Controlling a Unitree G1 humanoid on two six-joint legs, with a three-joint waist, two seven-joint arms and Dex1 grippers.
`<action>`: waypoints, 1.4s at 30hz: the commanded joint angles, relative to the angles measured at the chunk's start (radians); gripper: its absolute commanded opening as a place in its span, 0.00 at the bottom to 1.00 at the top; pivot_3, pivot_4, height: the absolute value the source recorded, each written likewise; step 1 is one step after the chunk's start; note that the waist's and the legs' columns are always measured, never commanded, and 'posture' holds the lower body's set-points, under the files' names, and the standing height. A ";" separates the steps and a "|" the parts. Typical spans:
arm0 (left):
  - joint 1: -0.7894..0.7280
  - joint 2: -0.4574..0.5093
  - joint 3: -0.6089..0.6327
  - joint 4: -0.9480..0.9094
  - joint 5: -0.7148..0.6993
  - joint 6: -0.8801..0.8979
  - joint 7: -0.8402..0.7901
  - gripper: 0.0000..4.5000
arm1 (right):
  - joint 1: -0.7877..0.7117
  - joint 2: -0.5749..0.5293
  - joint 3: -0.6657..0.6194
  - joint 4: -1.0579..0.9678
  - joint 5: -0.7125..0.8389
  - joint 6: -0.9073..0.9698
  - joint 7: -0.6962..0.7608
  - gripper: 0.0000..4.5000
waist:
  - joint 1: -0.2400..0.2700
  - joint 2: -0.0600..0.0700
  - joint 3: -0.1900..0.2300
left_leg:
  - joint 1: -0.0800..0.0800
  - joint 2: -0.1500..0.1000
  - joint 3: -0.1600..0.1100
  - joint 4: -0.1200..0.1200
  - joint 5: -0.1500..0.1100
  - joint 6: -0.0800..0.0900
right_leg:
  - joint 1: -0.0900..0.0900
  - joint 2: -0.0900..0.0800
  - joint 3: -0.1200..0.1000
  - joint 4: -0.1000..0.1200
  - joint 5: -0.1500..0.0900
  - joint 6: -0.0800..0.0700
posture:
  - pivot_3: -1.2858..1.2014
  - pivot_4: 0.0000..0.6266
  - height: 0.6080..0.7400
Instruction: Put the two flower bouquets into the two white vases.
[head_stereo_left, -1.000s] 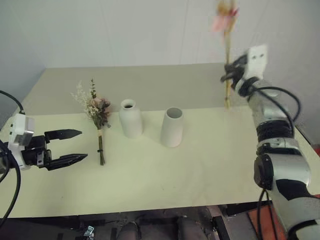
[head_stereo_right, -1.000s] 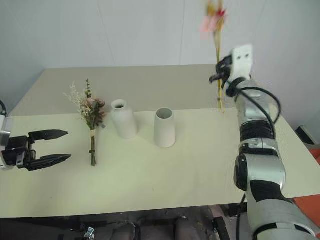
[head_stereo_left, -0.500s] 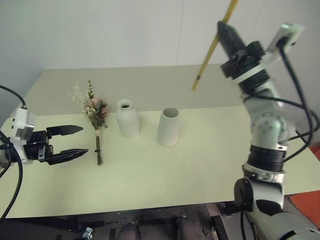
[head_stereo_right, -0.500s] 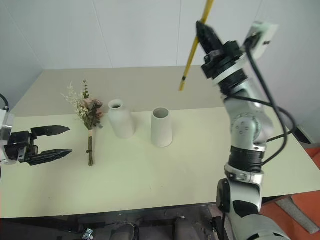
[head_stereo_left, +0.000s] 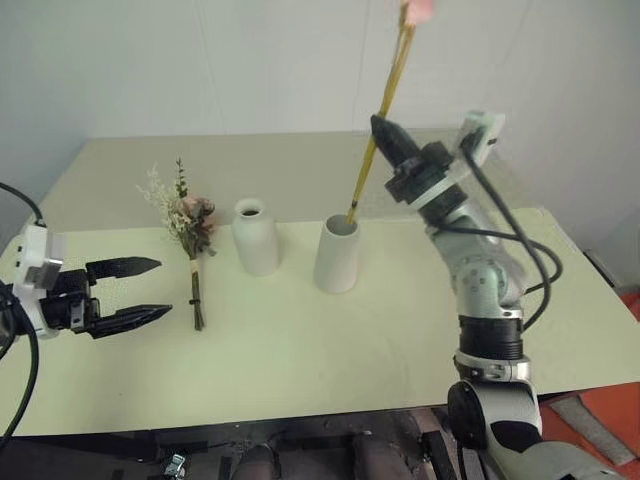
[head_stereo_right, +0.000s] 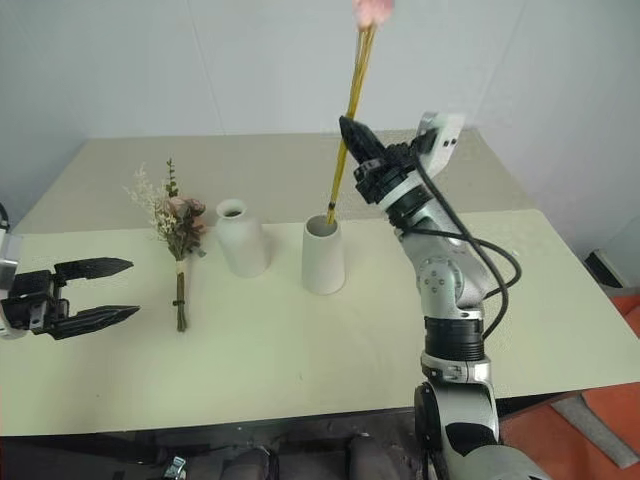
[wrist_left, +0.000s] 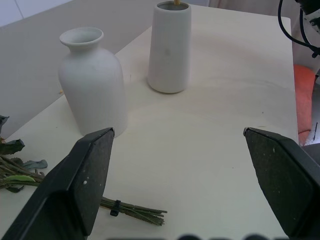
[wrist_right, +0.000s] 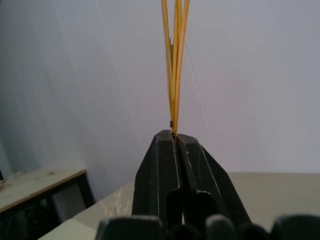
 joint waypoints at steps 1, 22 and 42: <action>0.009 0.006 0.048 -0.039 -0.024 0.003 0.009 1.00 | 0.008 0.015 0.021 0.004 -0.038 -0.072 0.027 0.01 | 0.000 0.000 0.000 | 0.000 0.000 0.000 0.000 0.000 0.000 | 0.000 0.000 0.000 0.000 0.000 0.000 | 0.52 0.24 1.00; -0.020 -0.055 0.014 -0.216 0.013 0.238 0.448 1.00 | 0.378 -0.214 0.066 -0.344 -0.070 0.056 0.077 1.00 | 0.011 0.000 0.000 | 0.000 0.000 0.000 0.000 0.000 0.000 | 0.001 0.000 0.000 0.000 0.000 0.001 | 0.52 0.24 1.00; -0.709 -0.386 -0.239 -0.014 0.204 1.241 1.367 1.00 | 0.530 -0.728 -0.193 -0.453 0.078 0.357 0.259 1.00 | 0.005 -0.006 0.001 | 0.009 -0.006 -0.005 0.001 0.000 0.000 | 0.012 0.001 0.004 -0.006 0.002 0.005 | 0.52 0.24 1.00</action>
